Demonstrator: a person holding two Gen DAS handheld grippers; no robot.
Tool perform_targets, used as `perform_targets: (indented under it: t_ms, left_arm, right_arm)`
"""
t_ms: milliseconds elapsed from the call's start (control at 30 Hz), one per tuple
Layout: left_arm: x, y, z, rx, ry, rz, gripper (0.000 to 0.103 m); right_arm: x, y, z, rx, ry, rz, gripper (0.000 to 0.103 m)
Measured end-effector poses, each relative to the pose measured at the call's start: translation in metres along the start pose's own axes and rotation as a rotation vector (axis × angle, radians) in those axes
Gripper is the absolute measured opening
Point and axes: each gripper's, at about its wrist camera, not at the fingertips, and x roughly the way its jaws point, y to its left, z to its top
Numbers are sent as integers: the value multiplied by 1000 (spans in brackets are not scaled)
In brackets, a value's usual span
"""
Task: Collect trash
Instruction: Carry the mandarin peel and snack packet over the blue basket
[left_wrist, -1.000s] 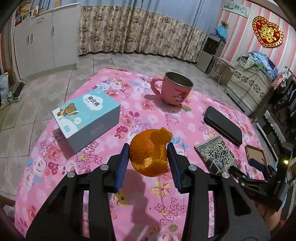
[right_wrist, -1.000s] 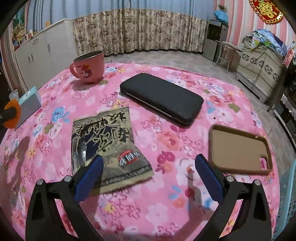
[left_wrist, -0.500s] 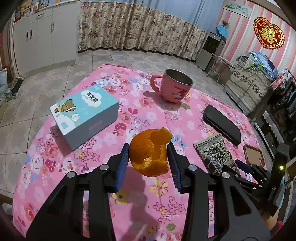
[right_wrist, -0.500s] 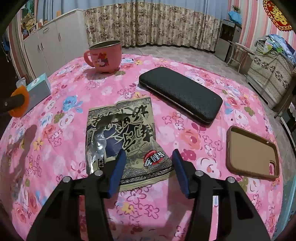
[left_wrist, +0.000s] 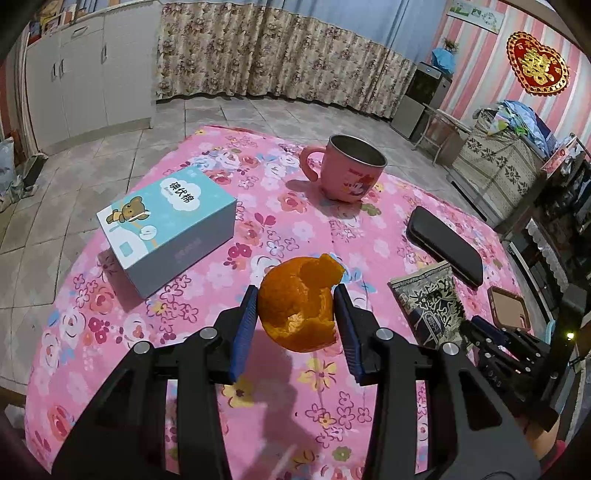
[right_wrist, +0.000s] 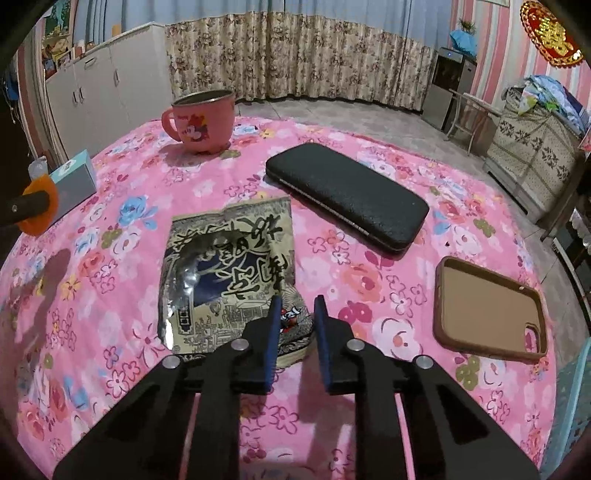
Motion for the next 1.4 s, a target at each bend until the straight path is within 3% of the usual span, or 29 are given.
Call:
perform_targets:
  t_ms: [667, 967, 1400]
  left_arm:
    - [6, -19, -7, 62, 8, 10, 41]
    - [5, -39, -17, 106, 8, -19, 41]
    - [-10, -132, -38, 242, -8, -109, 41]
  right_arm:
    - [-67, -54, 1, 64, -138, -76, 16]
    - [-102, -102, -16, 142, -168, -123, 16]
    - [-148, -170, -50, 246, -209, -189, 16]
